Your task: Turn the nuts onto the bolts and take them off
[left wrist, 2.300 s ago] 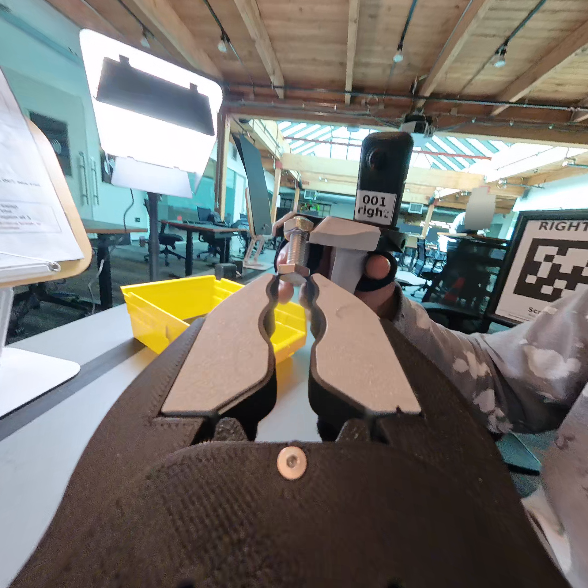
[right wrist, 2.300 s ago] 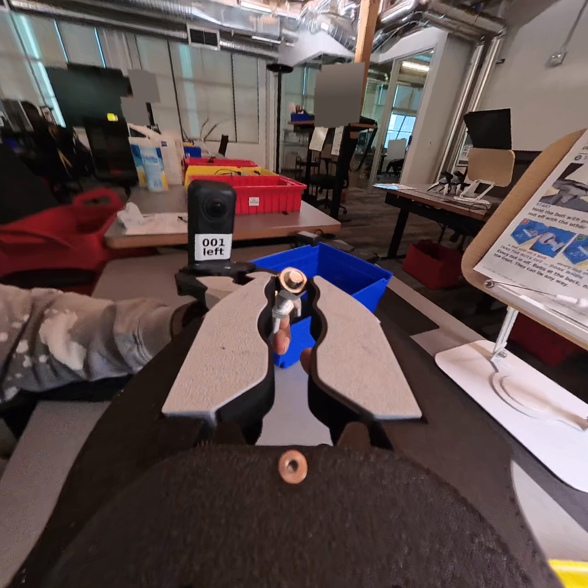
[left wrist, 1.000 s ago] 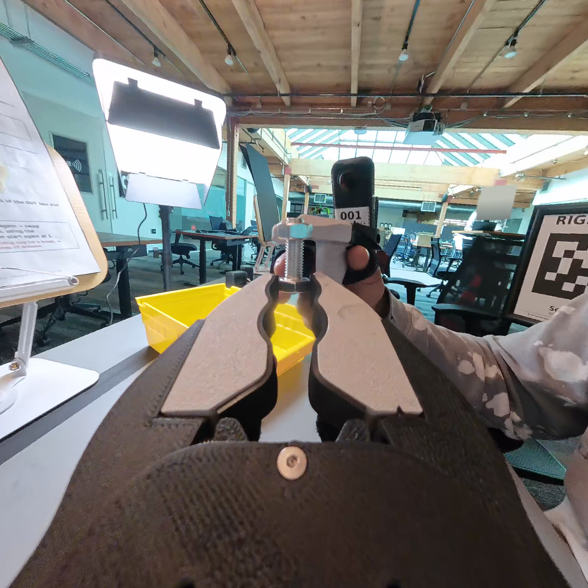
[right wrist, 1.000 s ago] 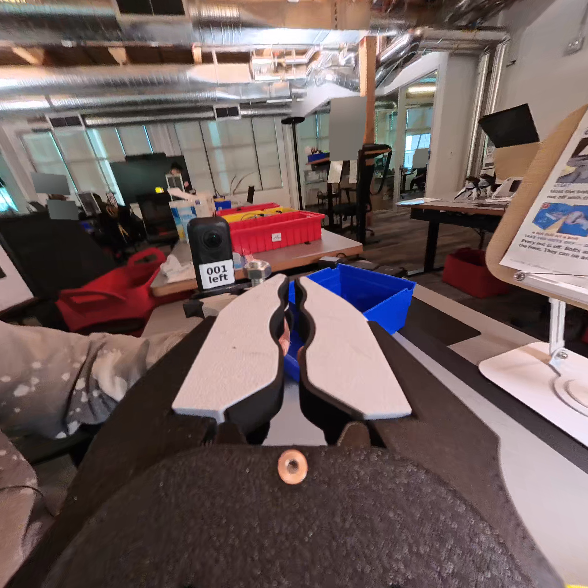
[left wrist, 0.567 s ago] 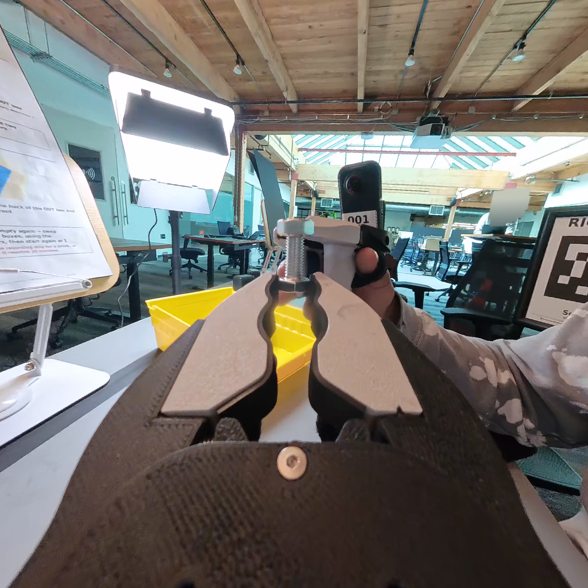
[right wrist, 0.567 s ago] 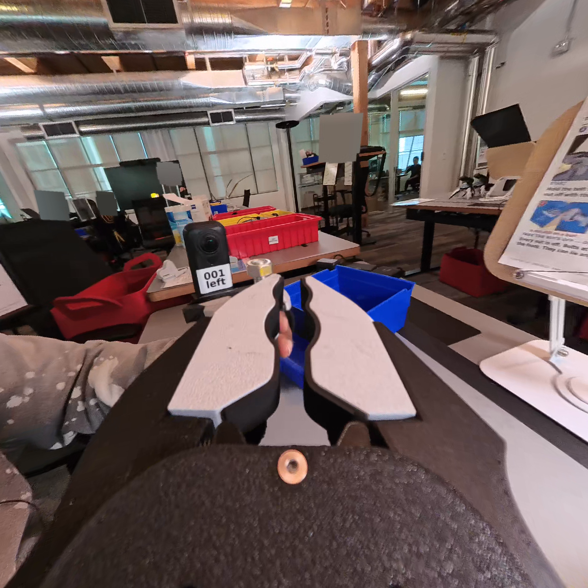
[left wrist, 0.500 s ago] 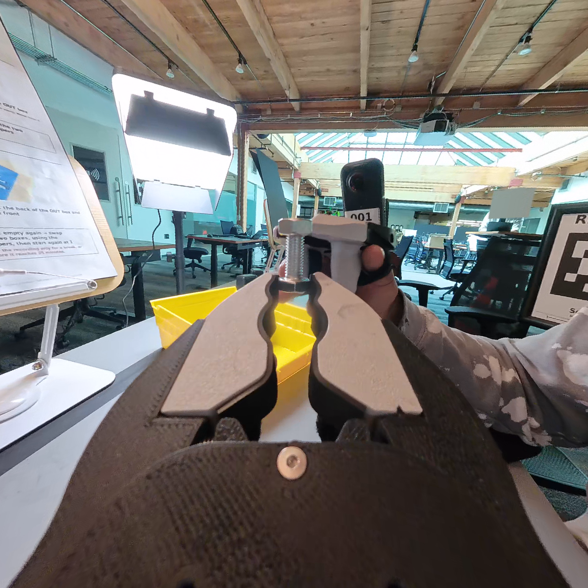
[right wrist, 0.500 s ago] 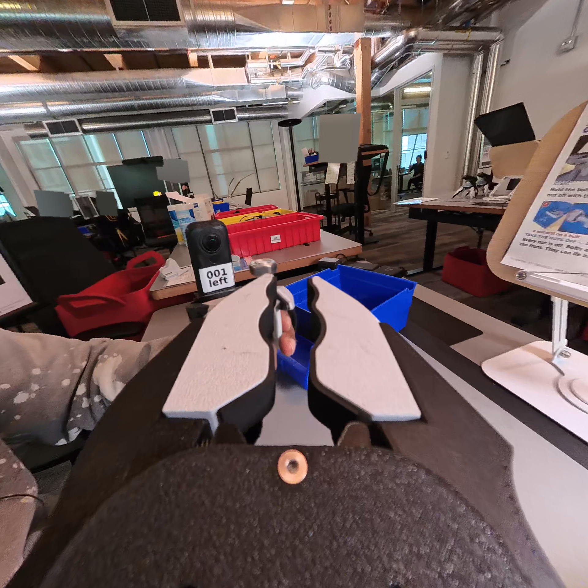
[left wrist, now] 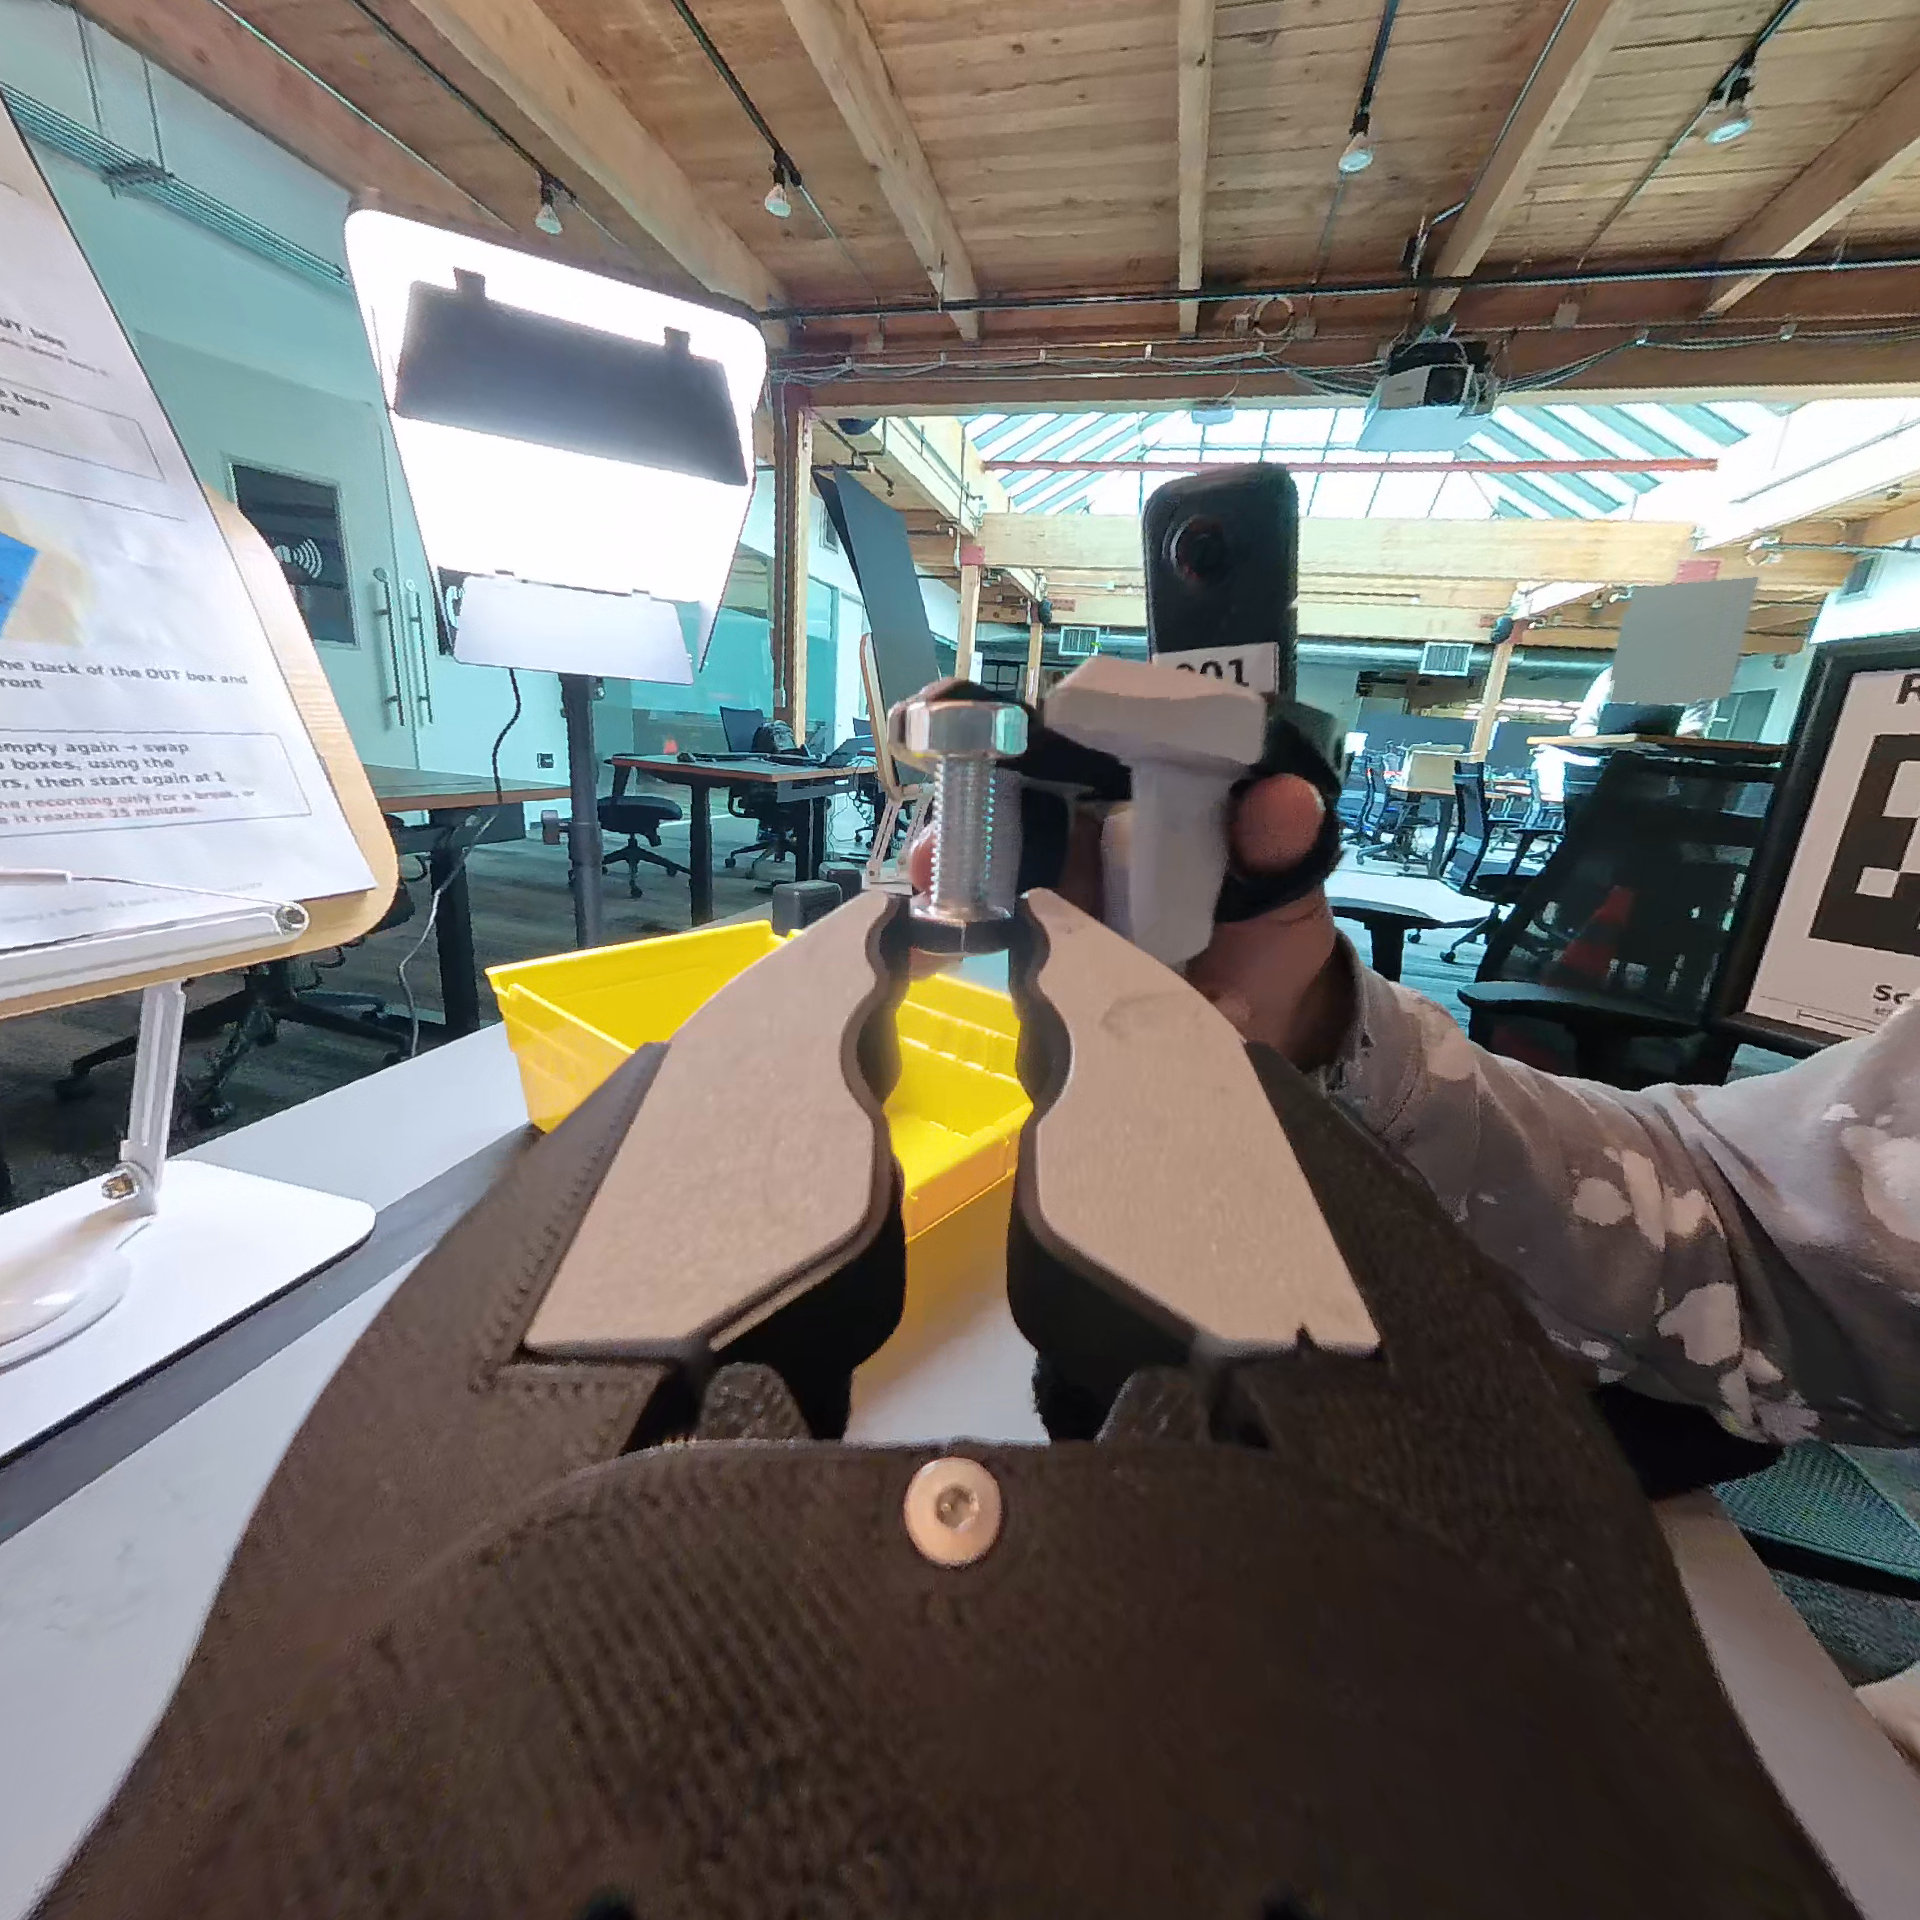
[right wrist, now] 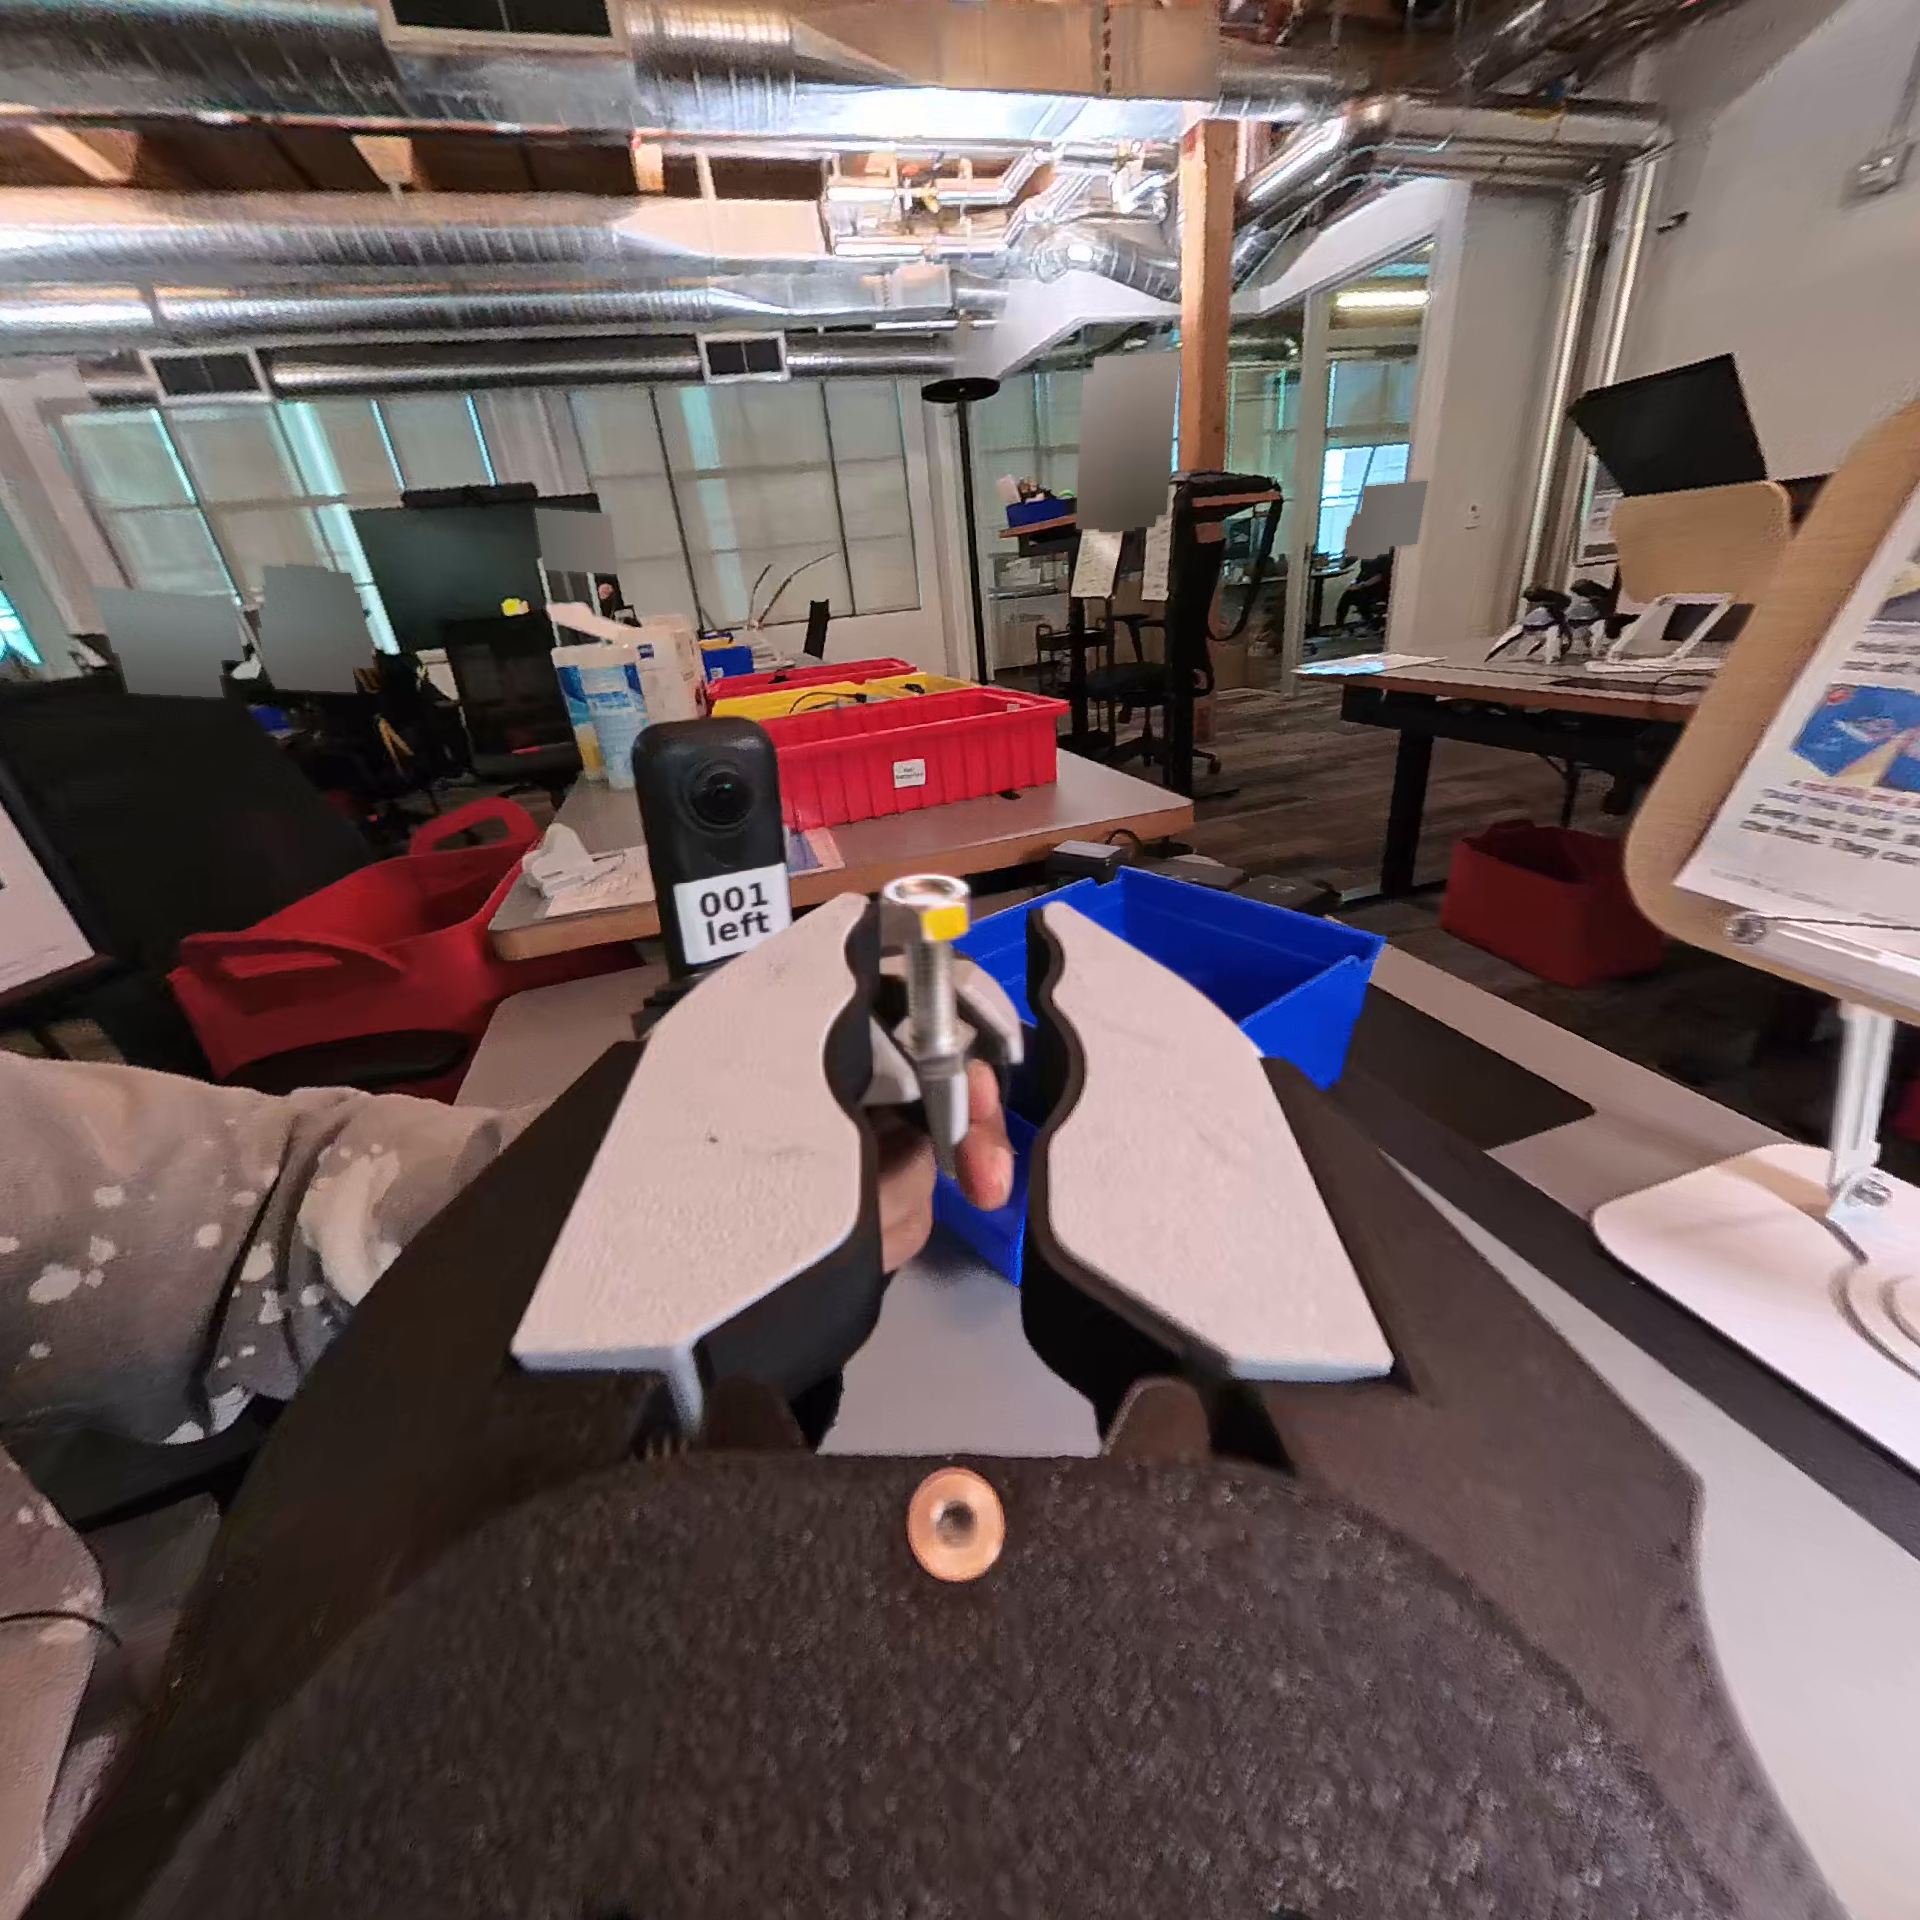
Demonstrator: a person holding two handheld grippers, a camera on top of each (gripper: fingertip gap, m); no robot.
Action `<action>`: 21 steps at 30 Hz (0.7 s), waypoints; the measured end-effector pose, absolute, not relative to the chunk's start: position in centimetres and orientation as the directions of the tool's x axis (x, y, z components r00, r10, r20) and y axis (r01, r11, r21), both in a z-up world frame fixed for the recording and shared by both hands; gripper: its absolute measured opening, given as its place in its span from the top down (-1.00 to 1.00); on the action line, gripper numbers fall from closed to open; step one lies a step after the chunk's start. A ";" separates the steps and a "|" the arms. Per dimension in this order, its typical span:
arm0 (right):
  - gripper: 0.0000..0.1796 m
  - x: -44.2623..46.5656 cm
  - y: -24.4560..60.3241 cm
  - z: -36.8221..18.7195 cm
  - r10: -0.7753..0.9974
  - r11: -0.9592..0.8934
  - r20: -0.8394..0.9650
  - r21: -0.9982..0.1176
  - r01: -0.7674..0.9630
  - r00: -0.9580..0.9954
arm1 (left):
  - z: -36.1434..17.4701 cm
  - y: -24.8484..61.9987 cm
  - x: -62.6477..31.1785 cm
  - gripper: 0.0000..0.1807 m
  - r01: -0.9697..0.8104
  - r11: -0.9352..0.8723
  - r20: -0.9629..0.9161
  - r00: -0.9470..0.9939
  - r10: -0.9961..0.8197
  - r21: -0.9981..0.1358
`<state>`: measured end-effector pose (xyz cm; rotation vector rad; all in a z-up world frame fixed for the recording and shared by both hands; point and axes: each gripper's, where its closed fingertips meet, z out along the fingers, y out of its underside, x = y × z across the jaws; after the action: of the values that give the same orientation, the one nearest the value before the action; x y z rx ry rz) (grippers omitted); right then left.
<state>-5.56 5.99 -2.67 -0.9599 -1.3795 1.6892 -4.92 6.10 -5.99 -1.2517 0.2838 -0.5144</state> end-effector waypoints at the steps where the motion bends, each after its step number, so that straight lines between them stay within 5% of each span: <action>1: 0.69 -5.7 5.5 -2.9 0.889 -0.134 -0.086 -0.988 -0.077 -0.449 | -6.1 6.2 -4.7 0.79 0.211 0.216 0.071 0.852 -0.519 -0.953; 6: 0.91 -5.8 7.3 -2.6 0.913 -0.167 -0.114 -0.981 -0.101 -0.393 | -5.4 5.7 -4.9 0.79 0.227 0.241 0.068 0.845 -0.530 -0.944; 13: 0.71 -5.7 5.6 -2.7 0.892 -0.141 -0.088 -0.986 -0.087 -0.443 | -6.0 6.1 -4.8 0.79 0.207 0.224 0.063 0.851 -0.521 -0.952; 16: 0.72 -5.8 5.7 -2.8 0.891 -0.143 -0.088 -0.986 -0.090 -0.445 | -5.9 6.0 -4.6 0.79 0.199 0.226 0.055 0.852 -0.520 -0.954; 18: 0.92 -5.7 6.8 -2.6 0.901 -0.171 -0.116 -0.981 -0.094 -0.419 | -5.6 5.8 -4.8 0.79 0.219 0.237 0.062 0.844 -0.533 -0.946; 21: 0.88 -5.4 7.7 -2.3 0.902 -0.200 -0.137 -0.973 -0.113 -0.410 | -5.5 5.8 -5.1 0.79 0.208 0.241 0.055 0.853 -0.519 -0.948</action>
<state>-5.39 7.72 -2.27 -0.9945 -1.2945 1.7107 -5.06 5.77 -5.52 -1.2333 0.2949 -0.5067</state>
